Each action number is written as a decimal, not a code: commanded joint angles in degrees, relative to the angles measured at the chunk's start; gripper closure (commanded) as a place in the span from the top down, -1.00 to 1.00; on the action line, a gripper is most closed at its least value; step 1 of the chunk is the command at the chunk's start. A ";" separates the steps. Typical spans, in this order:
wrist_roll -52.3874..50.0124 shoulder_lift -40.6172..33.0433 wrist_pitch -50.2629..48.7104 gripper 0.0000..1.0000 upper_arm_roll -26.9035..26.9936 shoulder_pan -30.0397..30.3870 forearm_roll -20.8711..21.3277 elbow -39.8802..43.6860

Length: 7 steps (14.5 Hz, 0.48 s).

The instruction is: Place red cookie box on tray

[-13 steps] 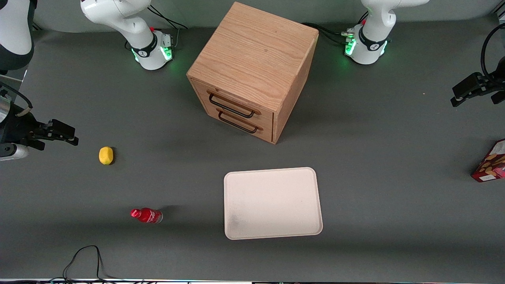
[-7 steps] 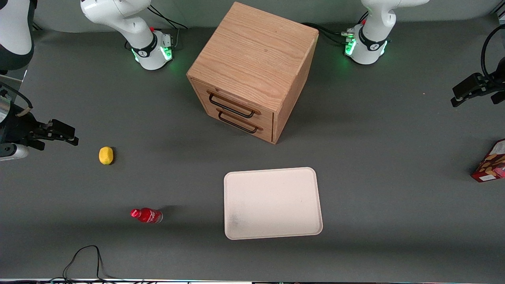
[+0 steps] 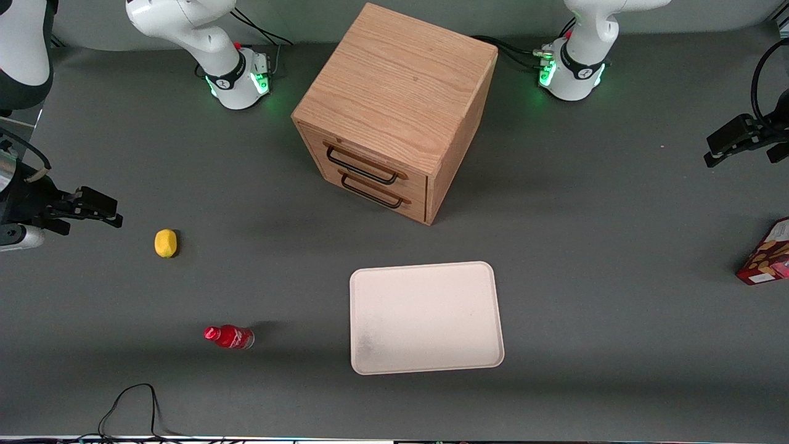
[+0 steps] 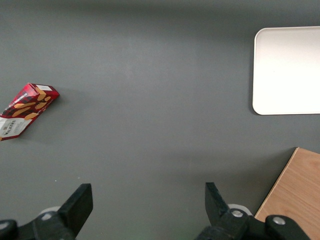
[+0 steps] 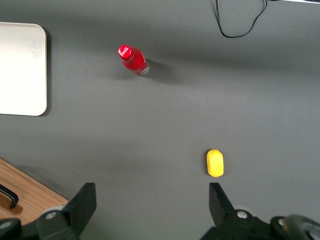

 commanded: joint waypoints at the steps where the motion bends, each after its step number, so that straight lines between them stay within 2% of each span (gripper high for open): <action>1: 3.77 -0.90 -0.40 1.00 1.26 -0.49 -0.33 -1.20; 3: 6.93 -0.02 -0.05 1.00 1.26 1.35 -0.24 -1.29; 7: 19.03 1.30 2.32 1.00 1.26 9.42 -0.15 -1.38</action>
